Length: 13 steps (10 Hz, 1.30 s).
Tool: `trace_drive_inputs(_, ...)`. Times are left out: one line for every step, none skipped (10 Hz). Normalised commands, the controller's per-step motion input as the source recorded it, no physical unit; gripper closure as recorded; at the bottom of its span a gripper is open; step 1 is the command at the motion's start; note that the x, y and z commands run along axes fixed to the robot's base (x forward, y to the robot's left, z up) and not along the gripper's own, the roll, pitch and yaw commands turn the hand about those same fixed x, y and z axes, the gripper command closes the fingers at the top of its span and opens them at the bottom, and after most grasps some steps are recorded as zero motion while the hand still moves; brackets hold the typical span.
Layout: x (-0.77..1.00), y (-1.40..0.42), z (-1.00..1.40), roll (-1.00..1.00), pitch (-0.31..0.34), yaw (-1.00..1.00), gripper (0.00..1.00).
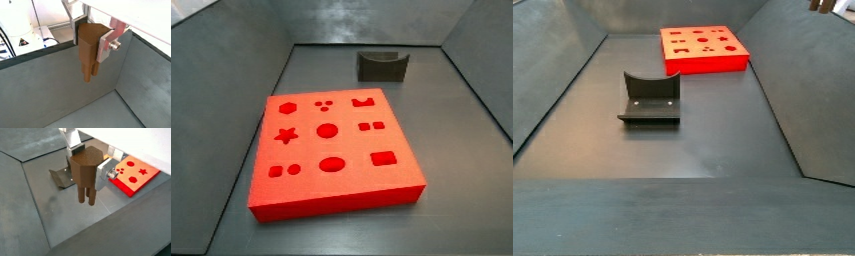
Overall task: Pick up the 3 prong object. Move up. Move to above the board. Insert the 3 prong object.
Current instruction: Move to above the board.
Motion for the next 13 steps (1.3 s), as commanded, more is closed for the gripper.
trace_drive_inputs(0.56,-1.0,0.05,-0.13,0.104,-1.0,1.0)
trace_drive_inputs(0.57,-1.0,0.05,-0.12,0.124,-1.0,1.0)
trace_drive_inputs(0.59,-1.0,0.05,-0.12,0.174,-0.87,1.0)
trace_drive_inputs(0.6,-1.0,0.05,-0.14,0.17,-0.6,1.0)
trace_drive_inputs(0.6,-1.0,0.05,-0.13,0.156,-0.44,1.0)
trace_drive_inputs(0.6,-1.0,0.06,-0.06,0.135,-0.21,1.0)
trace_drive_inputs(0.61,-1.0,0.06,-0.04,0.128,-0.07,1.0)
trace_drive_inputs(0.62,-1.0,0.06,-0.02,0.122,0.0,1.0)
trace_drive_inputs(0.62,-1.0,0.06,-0.02,0.12,0.0,1.0)
trace_drive_inputs(0.64,-1.0,0.06,0.0,0.128,0.0,1.0)
trace_drive_inputs(0.66,-1.0,0.06,0.01,0.137,0.01,1.0)
trace_drive_inputs(0.68,-1.0,0.07,0.02,0.14,0.01,1.0)
trace_drive_inputs(0.7,-1.0,0.08,0.03,0.138,0.01,1.0)
